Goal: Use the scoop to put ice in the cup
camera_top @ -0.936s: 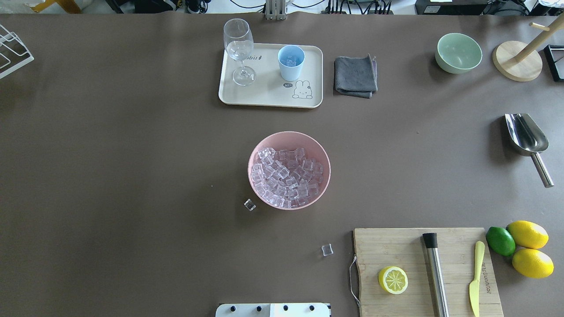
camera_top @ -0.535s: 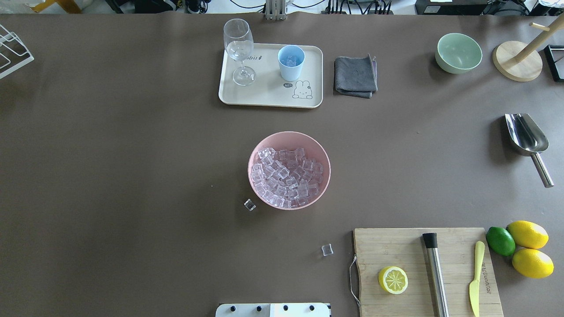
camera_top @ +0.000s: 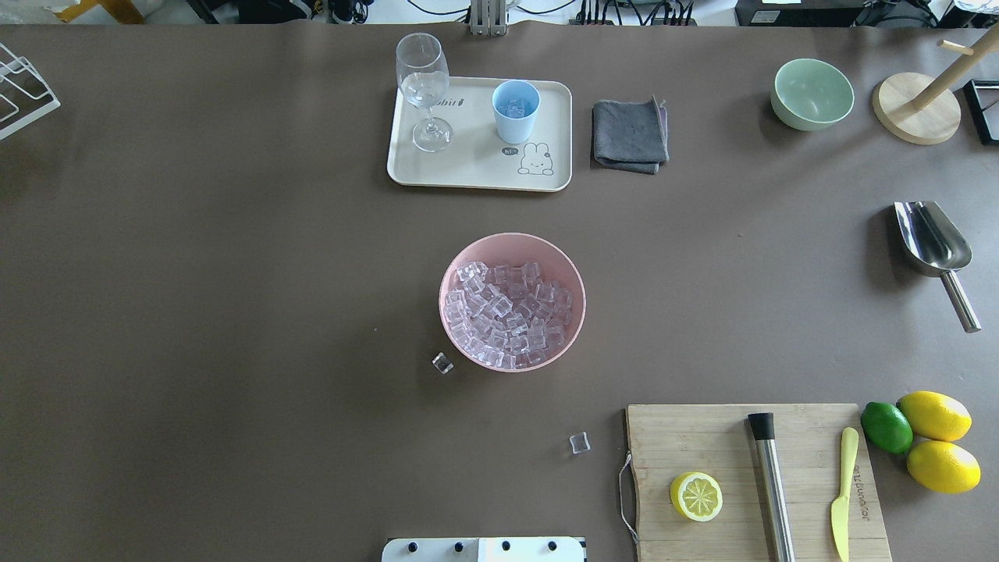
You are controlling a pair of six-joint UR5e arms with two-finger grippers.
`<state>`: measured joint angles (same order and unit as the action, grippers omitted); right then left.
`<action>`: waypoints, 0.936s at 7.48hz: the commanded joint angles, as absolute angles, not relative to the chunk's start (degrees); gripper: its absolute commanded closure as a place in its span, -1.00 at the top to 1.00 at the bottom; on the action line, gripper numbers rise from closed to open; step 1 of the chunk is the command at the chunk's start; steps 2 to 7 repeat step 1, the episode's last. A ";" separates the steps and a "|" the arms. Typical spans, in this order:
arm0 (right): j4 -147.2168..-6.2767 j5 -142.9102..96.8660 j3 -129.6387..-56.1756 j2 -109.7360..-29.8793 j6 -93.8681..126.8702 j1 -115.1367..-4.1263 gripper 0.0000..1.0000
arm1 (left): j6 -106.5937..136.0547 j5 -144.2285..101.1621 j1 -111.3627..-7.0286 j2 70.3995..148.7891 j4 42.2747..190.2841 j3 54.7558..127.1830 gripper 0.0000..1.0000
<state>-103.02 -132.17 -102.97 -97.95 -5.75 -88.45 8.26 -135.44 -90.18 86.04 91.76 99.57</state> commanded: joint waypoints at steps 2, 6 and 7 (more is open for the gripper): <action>-103.01 -132.10 -103.27 -98.00 -5.80 -88.51 0.99 | 8.26 -135.44 -90.18 86.04 91.76 99.40 0.98; -103.01 -132.10 -103.27 -98.00 -5.80 -88.51 0.99 | 8.26 -135.44 -90.18 86.04 91.76 99.40 0.98; -103.01 -132.10 -103.27 -98.00 -5.80 -88.51 0.99 | 8.26 -135.44 -90.18 86.04 91.76 99.40 0.98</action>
